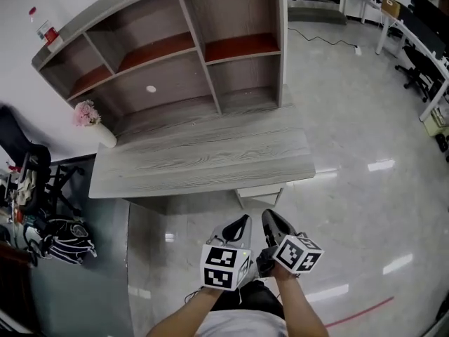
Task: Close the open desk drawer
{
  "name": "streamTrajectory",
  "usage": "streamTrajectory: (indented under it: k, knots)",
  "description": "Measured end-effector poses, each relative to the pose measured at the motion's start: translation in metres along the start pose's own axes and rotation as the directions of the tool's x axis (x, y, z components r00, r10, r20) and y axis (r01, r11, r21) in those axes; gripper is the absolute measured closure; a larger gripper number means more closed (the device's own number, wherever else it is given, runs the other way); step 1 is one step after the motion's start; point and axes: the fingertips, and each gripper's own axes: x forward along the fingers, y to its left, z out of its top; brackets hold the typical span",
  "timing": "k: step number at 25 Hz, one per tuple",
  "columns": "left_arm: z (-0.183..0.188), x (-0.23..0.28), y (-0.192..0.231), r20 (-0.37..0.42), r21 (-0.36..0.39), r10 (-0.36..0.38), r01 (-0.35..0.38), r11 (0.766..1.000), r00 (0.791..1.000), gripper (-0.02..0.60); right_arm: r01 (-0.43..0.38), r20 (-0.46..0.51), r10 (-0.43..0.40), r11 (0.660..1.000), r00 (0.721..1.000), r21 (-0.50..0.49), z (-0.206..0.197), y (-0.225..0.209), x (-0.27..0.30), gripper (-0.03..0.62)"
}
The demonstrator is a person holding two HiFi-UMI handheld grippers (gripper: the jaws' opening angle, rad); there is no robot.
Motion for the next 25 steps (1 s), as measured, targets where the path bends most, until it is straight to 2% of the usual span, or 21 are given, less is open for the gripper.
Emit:
streamTrajectory:
  k: [3,7,13,20,25]
  knots:
    - [0.007,-0.014,0.000,0.015,0.026,-0.012,0.012,1.000,1.000,0.580,0.015,0.015,-0.014,0.993,1.000,-0.121,0.005,0.030,-0.013,0.589]
    - [0.009,-0.034,0.004,0.022,0.077,-0.041,0.039,0.996,0.999,0.580,0.045,0.043,-0.036,0.972,0.998,-0.233,0.005,0.068,-0.028,0.592]
    - [0.020,-0.073,0.011,0.057,0.106,-0.085,0.079,0.991,0.995,0.580,0.086,0.075,-0.062,0.922,0.995,-0.378,-0.003,0.124,-0.046,0.594]
    - [0.021,-0.121,0.016,0.107,0.115,-0.133,0.121,0.986,0.985,0.580,0.149,0.095,-0.117,0.857,0.989,-0.494,-0.030,0.164,-0.064,0.594]
    - [0.007,-0.147,0.023,0.109,0.127,-0.154,0.140,0.982,0.982,0.580,0.182,0.123,-0.139,0.841,0.983,-0.509,-0.051,0.184,-0.075,0.595]
